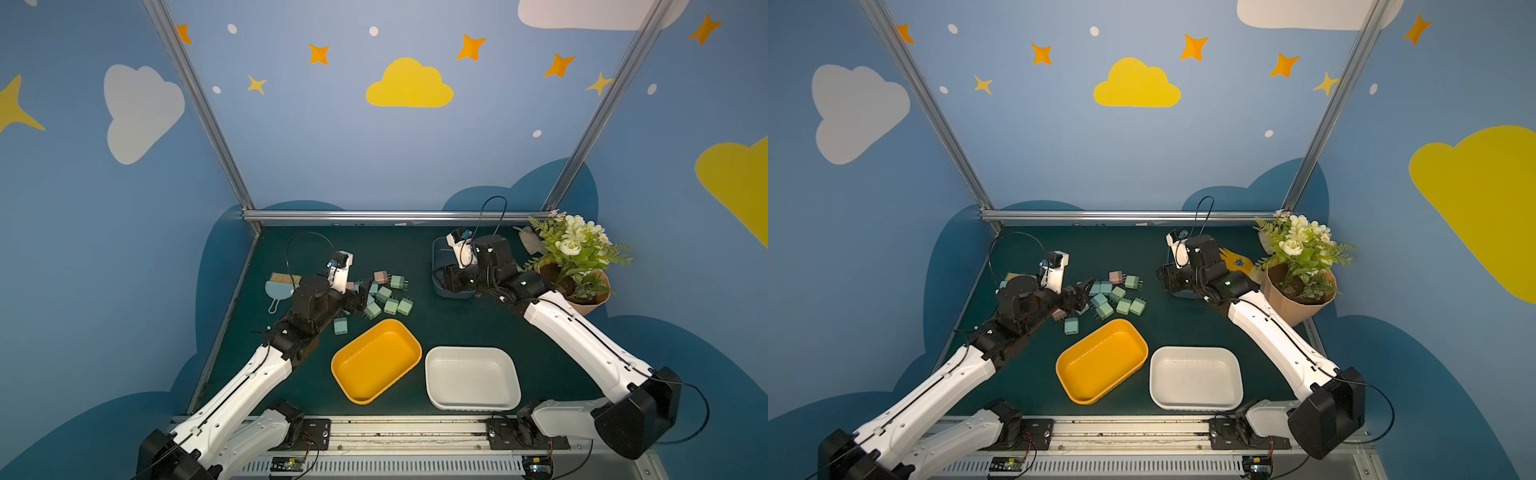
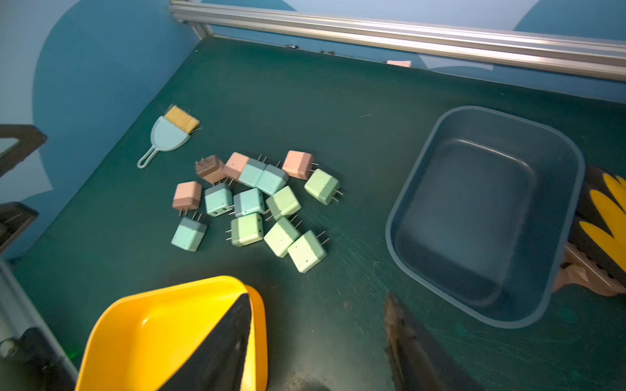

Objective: Place the plugs by color into the storage box
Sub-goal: Pick up the plug from the center of the board.

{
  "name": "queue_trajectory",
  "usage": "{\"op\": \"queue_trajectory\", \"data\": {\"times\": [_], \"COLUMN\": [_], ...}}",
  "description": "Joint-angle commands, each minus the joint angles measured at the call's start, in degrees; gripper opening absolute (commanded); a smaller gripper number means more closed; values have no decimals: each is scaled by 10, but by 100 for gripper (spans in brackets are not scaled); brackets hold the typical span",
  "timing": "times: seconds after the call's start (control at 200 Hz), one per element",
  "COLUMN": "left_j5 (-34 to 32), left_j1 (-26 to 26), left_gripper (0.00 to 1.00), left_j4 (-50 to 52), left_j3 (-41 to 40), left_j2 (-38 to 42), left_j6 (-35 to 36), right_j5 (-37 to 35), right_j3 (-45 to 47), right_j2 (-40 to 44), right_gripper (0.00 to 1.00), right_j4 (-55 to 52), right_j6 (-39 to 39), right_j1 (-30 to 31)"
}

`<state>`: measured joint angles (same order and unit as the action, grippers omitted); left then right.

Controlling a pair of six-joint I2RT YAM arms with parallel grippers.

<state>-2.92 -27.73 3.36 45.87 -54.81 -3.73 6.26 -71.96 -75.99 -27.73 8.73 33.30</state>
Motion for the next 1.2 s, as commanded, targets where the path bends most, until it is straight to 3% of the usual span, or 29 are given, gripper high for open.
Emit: {"op": "queue_trajectory", "data": {"times": [0.0,0.195,0.33,0.541,0.751,0.856,1.041,1.191], "left_j5": [89,46,53,65,129,197,281,314], "left_j1": [-1,0,0,11,36,80,163,168], "left_gripper": [89,99,100,100,100,100,97,93], "left_j4": [170,167,148,154,94,48,29,1], "left_j3": [45,-20,-56,-48,-52,-56,-31,-42], "left_j2": [15,41,23,-38,-71,-85,-116,-129], "left_j6": [36,98,125,157,139,102,9,-10], "right_j5": [30,48,23,26,20,38,45,31], "right_j3": [-15,-35,-39,-89,-162,-199,-175,-191], "right_j2": [-9,-72,-121,-224,-331,-373,-386,-418], "right_gripper": [64,61,79,80,79,70,71,72], "right_j4": [-53,-68,-62,-78,-129,-154,-106,-106], "right_j6": [-29,-32,-41,-61,-108,-127,-150,-158], "right_j1": [8,13,30,51,60,61,61,62]}}
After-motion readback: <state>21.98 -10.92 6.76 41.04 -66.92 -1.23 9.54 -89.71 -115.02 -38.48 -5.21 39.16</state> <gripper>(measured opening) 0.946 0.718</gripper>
